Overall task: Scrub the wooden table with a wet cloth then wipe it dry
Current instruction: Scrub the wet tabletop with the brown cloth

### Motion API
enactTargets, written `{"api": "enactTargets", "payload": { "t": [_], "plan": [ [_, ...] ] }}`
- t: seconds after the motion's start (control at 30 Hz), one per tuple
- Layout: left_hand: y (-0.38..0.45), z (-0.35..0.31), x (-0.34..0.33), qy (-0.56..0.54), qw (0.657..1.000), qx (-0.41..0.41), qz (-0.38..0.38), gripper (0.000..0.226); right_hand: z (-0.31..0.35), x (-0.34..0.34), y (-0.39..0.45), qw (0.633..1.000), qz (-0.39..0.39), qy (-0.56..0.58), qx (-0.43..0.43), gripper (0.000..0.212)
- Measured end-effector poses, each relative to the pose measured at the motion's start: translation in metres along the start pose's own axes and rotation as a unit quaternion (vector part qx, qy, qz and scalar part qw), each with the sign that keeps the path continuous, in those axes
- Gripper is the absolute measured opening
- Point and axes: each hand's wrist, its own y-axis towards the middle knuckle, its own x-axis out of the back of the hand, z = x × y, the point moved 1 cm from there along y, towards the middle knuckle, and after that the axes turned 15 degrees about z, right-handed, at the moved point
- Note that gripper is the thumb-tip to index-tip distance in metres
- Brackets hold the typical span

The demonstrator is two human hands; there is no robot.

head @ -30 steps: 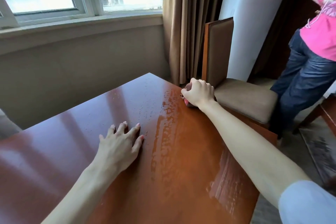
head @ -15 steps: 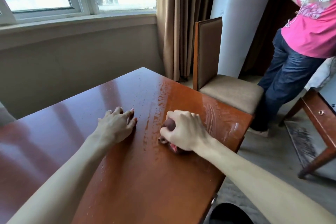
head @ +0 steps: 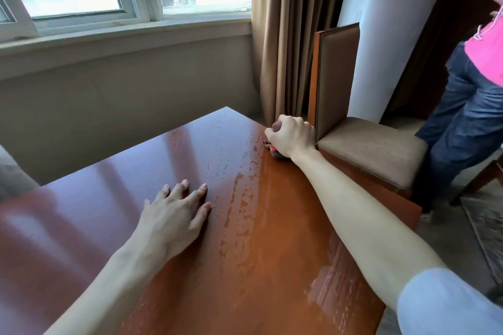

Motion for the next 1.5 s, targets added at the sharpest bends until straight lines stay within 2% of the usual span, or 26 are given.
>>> {"api": "enactTargets", "payload": {
  "t": [0.17,0.33,0.47,0.57,0.67,0.73,0.8,0.87,0.97,1.03,1.17,1.27,1.37,1.43,1.5],
  "plan": [
    [-0.003,-0.001,0.003,0.019,1.000,-0.003,0.013,0.060,0.008,0.005,-0.067,1.000,-0.001,-0.013,0.013,0.030],
    [-0.013,-0.017,0.024,0.067,0.998,0.001,0.013,0.054,0.033,0.019,-0.192,0.994,0.047,-0.008,0.101,0.029],
    [-0.052,-0.041,0.023,-0.015,0.997,-0.081,-0.001,0.058,0.027,0.032,-0.282,0.981,0.093,0.007,0.170,0.026],
    [-0.090,-0.049,0.016,-0.017,0.992,-0.122,-0.002,0.052,0.008,0.040,-0.261,0.989,0.074,-0.005,0.132,0.027],
    [-0.118,-0.041,0.005,-0.021,0.992,-0.123,0.002,0.050,-0.001,0.044,-0.209,0.999,0.023,-0.017,0.032,0.028],
    [-0.129,-0.031,-0.001,-0.028,0.993,-0.114,-0.007,0.049,0.009,0.039,-0.204,1.000,0.002,-0.018,0.001,0.026],
    [-0.135,-0.021,-0.004,-0.037,0.994,-0.104,-0.014,0.049,0.033,0.030,-0.232,0.998,0.007,-0.026,0.049,0.023],
    [-0.135,-0.012,-0.006,-0.035,0.995,-0.094,-0.019,0.050,0.053,0.023,-0.275,0.991,0.048,-0.016,0.126,0.024],
    [-0.131,-0.003,-0.008,-0.015,0.995,-0.101,0.019,0.053,0.057,0.023,-0.300,0.973,0.094,0.006,0.211,0.024],
    [-0.133,0.002,-0.012,-0.002,0.993,-0.113,0.046,0.057,0.052,0.027,-0.274,0.980,0.093,-0.012,0.176,0.025],
    [-0.132,0.009,-0.016,0.014,0.991,-0.121,0.052,0.062,0.062,0.029,-0.241,0.999,0.026,0.001,0.041,0.025],
    [-0.131,0.014,-0.016,-0.016,0.989,-0.136,0.050,0.071,0.085,0.017,-0.295,0.995,0.038,-0.020,0.092,0.026],
    [-0.137,0.022,-0.018,-0.023,0.987,-0.153,0.043,0.088,0.082,0.020,-0.352,0.987,0.062,0.002,0.148,0.022],
    [-0.148,0.026,-0.018,-0.012,0.985,-0.163,0.049,0.096,0.065,0.026,-0.333,0.993,0.045,-0.011,0.112,0.022],
    [-0.161,0.029,-0.019,-0.002,0.984,-0.168,0.060,0.099,0.055,0.032,-0.297,0.999,0.019,-0.012,0.034,0.025]
  ]
}}
